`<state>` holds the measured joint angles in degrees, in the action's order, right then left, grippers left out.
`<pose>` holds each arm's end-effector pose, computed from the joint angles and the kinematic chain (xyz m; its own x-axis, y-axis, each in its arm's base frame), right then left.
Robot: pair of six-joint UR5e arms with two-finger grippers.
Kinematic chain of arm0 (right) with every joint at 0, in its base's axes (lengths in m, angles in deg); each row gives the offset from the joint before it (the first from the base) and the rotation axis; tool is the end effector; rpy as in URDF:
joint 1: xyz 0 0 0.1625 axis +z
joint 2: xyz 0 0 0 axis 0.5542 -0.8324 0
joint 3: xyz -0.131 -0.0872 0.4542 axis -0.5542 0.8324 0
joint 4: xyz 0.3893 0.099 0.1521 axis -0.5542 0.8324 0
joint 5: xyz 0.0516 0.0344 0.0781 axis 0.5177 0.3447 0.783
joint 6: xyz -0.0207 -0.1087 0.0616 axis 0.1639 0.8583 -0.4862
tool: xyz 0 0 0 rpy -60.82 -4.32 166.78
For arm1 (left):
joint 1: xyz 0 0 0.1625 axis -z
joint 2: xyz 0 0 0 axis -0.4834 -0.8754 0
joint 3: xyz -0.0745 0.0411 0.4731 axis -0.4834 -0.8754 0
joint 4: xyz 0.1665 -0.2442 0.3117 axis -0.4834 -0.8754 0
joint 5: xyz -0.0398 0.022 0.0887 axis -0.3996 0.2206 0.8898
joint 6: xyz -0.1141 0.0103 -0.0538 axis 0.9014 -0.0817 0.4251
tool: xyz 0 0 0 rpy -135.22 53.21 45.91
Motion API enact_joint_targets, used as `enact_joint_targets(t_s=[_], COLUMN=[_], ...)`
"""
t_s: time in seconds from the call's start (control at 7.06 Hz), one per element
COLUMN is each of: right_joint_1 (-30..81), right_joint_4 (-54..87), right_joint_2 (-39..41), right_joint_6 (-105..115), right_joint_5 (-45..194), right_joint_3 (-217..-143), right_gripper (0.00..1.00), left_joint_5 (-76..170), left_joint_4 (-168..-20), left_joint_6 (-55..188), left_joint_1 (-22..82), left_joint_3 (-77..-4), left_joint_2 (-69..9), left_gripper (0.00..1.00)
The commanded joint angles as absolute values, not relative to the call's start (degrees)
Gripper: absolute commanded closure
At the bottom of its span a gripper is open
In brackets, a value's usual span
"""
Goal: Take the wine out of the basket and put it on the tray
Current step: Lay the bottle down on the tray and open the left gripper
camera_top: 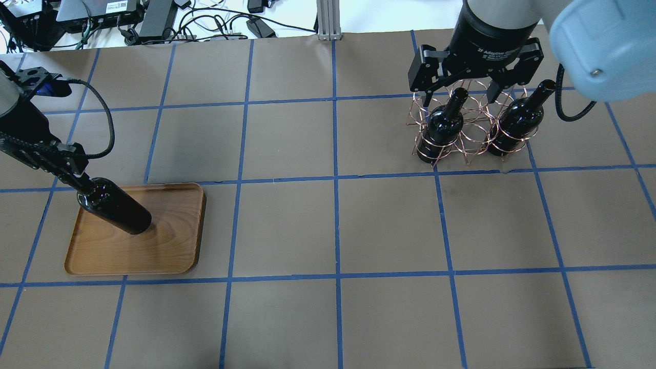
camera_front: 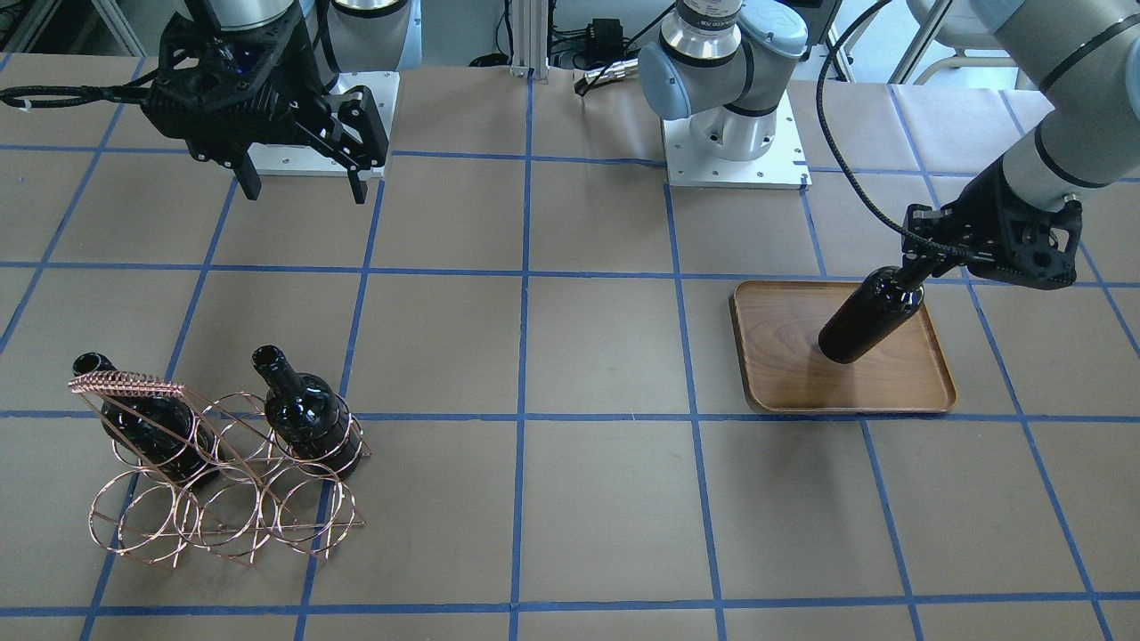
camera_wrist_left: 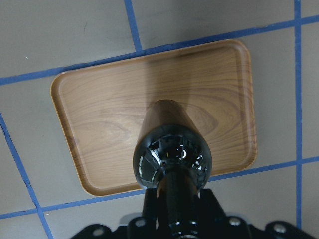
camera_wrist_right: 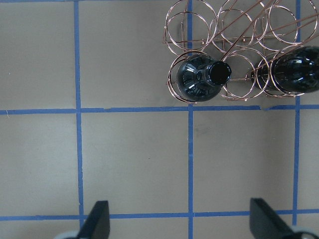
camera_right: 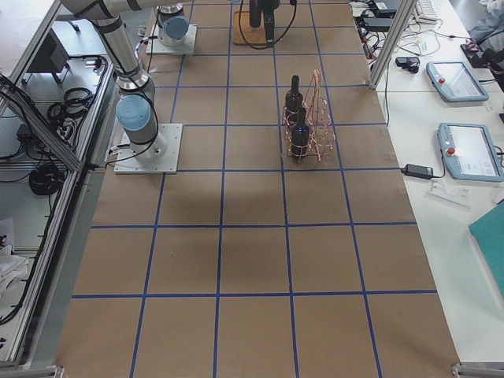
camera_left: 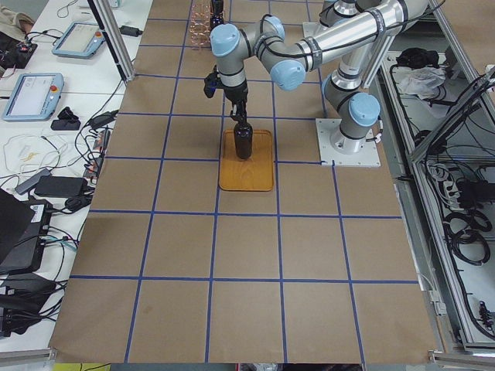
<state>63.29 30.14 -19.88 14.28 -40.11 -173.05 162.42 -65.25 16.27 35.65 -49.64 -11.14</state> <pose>0.1909 -0.4922 0.5618 -0.9999 0.0052 0.0146 0.0037 0.9953 -0.0971 0.0967 -0.4941 0.4249 -0.9840 0.1745 0.0362 0.1781 0.9703 0.1634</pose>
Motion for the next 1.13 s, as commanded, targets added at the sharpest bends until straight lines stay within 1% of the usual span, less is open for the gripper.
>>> enact_joint_targets(t_s=[0.0,0.14,0.28,0.42,0.57,0.71,0.99], right_joint_1=[63.3,63.3,63.3,63.5,63.5,63.6,63.6], right_joint_4=[30.3,30.3,30.2,30.2,30.3,30.2,30.2], right_joint_2=[-19.8,-19.8,-19.9,-19.8,-19.9,-19.9,-19.9], right_joint_6=[14.3,14.3,14.3,14.2,14.3,14.2,14.2], right_joint_5=[-40.0,-40.1,-40.1,-40.1,-40.1,-40.0,-40.0], right_joint_3=[-173.1,-173.0,-173.1,-173.1,-173.1,-173.1,-173.1], right_gripper=[0.0,0.0,0.0,0.0,0.0,0.0,0.0], left_joint_5=[162.5,162.5,162.8,162.9,162.6,162.3,162.4], left_joint_4=[-65.5,-65.5,-65.5,-65.5,-65.4,-66.1,-71.4], left_joint_6=[15.9,16.0,15.7,15.9,16.6,16.5,18.2], left_joint_1=[35.2,35.2,35.2,35.1,35.1,35.2,36.2], left_joint_3=[-49.9,-50.0,-50.0,-50.0,-49.9,-49.9,-46.7], left_joint_2=[-11.5,-11.9,-11.9,-11.9,-11.9,-11.2,-7.5], left_gripper=[1.0,1.0,0.79,0.47,0.18,0.0,0.0])
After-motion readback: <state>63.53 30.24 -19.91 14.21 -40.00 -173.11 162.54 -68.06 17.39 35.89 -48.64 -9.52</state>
